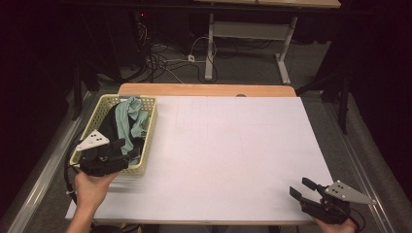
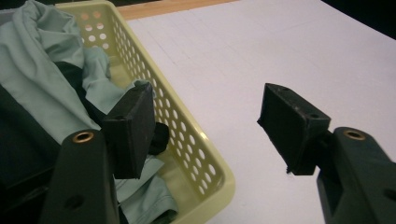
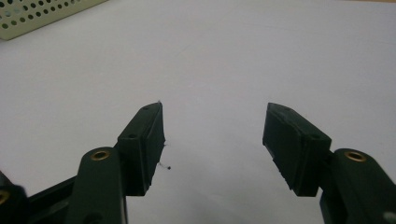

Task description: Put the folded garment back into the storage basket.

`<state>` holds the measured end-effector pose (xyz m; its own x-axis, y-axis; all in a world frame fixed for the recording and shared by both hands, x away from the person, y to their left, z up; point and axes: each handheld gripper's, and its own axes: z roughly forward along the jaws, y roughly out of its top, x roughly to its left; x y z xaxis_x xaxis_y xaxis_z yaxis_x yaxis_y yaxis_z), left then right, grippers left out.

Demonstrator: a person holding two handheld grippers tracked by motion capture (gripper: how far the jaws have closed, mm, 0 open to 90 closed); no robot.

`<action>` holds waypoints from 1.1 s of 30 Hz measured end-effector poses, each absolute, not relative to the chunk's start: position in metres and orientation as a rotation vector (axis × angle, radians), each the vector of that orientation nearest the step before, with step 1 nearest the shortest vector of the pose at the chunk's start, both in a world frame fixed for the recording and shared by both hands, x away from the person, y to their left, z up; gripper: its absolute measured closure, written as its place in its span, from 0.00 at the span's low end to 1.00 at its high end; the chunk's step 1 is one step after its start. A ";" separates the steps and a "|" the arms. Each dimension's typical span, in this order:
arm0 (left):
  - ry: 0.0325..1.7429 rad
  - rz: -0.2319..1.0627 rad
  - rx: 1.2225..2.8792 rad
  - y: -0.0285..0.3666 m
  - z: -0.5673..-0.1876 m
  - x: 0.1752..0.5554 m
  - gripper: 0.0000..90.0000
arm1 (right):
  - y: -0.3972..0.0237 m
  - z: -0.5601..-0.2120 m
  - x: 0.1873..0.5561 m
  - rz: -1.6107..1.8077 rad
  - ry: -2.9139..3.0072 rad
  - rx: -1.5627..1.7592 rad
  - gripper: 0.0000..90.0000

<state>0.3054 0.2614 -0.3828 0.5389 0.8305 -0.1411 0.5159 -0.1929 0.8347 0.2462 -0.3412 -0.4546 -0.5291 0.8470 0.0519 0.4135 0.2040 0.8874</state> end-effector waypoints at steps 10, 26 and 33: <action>1.083 0.436 1.847 0.258 -0.386 0.292 0.39 | -0.343 -0.454 0.243 1.281 2.024 1.174 0.44; 1.067 0.435 1.832 0.256 -0.396 0.275 0.38 | -0.342 -0.455 0.245 1.280 2.023 1.183 0.44; 1.062 0.431 1.830 0.255 -0.401 0.272 0.38 | -0.342 -0.455 0.245 1.282 2.022 1.185 0.44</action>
